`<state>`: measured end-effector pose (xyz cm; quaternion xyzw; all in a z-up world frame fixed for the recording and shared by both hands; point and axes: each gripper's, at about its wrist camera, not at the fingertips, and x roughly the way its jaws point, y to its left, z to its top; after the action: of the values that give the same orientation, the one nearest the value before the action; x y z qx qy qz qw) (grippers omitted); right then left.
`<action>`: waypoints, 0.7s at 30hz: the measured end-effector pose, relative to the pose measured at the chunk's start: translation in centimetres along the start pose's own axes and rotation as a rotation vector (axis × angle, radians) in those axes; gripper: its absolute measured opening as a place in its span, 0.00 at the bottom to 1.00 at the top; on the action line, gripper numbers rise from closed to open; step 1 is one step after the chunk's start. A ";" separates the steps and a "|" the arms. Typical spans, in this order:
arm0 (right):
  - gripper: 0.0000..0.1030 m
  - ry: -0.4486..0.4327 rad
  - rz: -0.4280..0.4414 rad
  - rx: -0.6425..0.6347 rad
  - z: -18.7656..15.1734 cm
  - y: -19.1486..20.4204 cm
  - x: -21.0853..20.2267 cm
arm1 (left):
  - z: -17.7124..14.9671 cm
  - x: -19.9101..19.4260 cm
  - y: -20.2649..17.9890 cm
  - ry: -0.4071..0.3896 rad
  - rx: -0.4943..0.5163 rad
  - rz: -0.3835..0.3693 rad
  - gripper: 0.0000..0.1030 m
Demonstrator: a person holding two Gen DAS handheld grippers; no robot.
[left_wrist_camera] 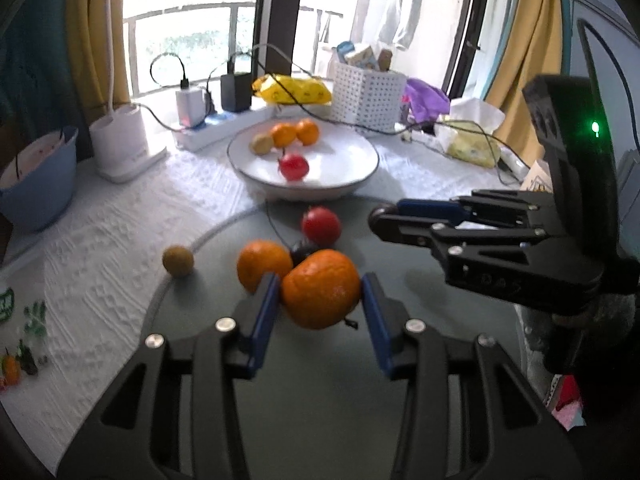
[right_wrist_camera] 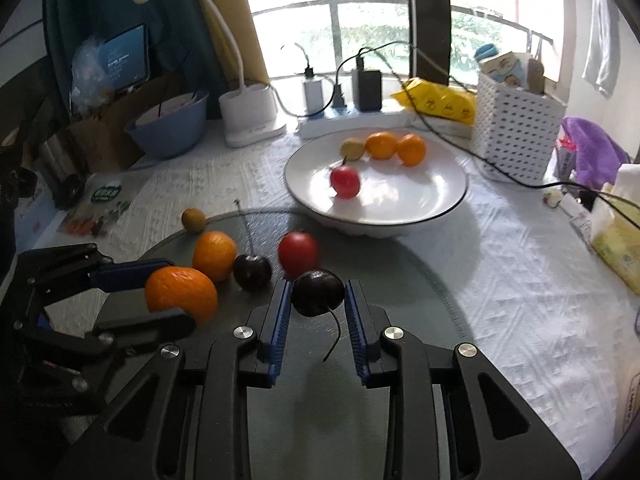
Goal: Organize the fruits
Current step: 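Grasp and lift the dark plum with the right gripper while the left grasps the mandarin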
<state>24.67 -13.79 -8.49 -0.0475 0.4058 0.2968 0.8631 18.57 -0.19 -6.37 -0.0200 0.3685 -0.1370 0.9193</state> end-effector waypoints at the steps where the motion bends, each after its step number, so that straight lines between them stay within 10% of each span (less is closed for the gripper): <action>1: 0.29 -0.006 -0.002 0.001 0.1 -0.2 -0.2 | 0.4 -0.1 0.0 -0.009 0.002 0.004 0.42; 21: 0.29 -0.091 -0.057 0.017 5.9 -6.3 1.0 | 8.7 3.7 1.8 -0.087 0.016 0.060 0.42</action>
<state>32.58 -16.56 -6.29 -0.0383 0.3668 0.2706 0.8892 27.47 -0.01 -2.72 -0.0075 0.3276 -0.1113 0.9382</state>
